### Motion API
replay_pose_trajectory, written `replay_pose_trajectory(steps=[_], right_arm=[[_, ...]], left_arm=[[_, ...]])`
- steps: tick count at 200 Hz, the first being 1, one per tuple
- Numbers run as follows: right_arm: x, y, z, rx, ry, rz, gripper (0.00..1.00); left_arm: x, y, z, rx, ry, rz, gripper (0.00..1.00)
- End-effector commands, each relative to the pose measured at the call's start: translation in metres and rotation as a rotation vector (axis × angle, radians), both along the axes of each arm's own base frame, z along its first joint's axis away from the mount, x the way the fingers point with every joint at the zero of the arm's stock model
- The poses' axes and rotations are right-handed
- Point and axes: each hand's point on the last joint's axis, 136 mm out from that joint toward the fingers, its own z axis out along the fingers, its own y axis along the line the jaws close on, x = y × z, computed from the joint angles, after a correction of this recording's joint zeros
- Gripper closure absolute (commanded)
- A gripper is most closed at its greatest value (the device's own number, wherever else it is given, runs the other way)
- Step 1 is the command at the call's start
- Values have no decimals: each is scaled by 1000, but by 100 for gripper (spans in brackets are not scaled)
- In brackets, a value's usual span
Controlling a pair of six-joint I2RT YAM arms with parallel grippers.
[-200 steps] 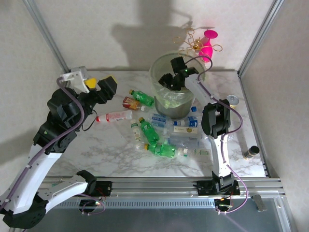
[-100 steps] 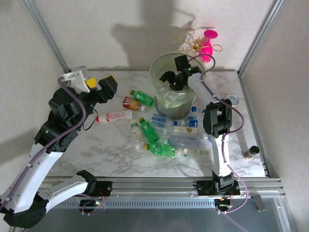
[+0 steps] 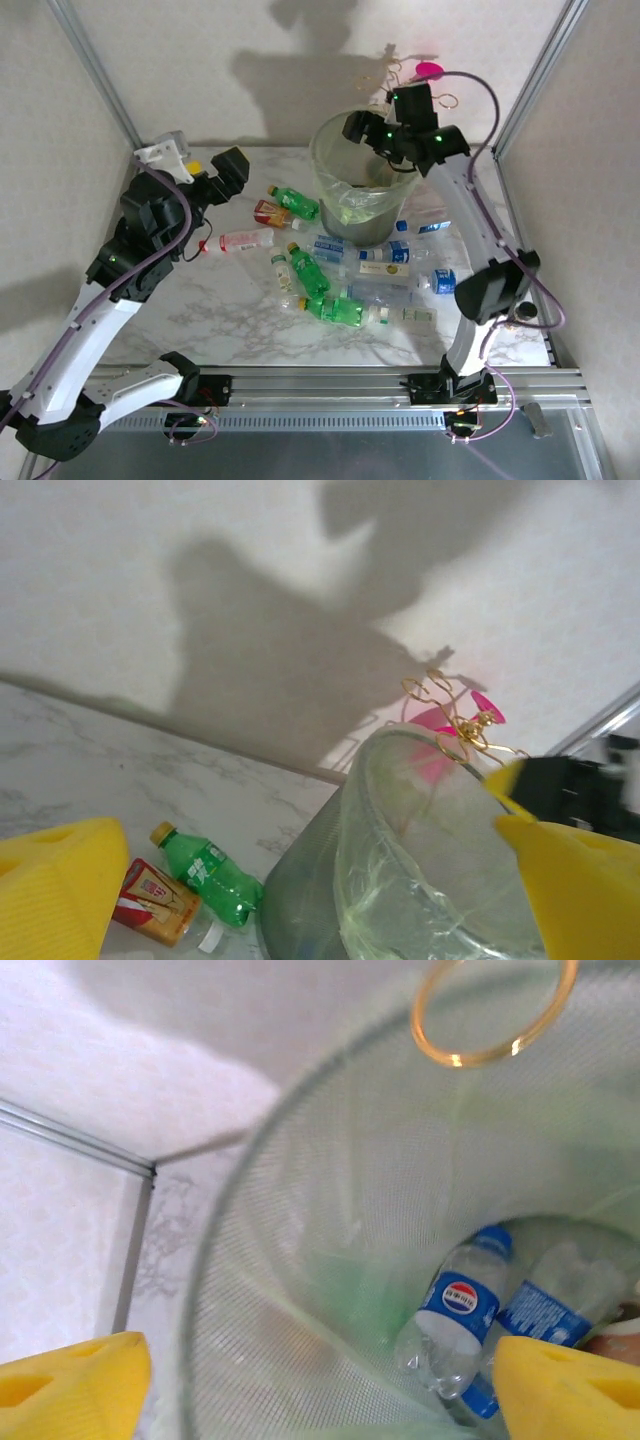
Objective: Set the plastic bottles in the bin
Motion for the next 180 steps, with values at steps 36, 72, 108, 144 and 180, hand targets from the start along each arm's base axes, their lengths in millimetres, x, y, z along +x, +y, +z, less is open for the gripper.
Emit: replay_pose_trajectory(steps=[36, 72, 108, 144, 180], right_arm=[[-84, -36, 41, -31, -215, 61, 1], [-118, -48, 32, -56, -188, 83, 3], [-154, -73, 23, -84, -194, 37, 10], [-181, -86, -5, -93, -110, 23, 13], [-206, -87, -44, -88, 9, 47, 16]], left_arm=[[-2, 13, -8, -130, 44, 63, 0], [10, 1, -33, -140, 120, 44, 0], [16, -3, -71, -146, 235, 59, 0], [16, -12, -121, -136, 388, 48, 1], [16, -15, -169, -149, 526, 76, 1]])
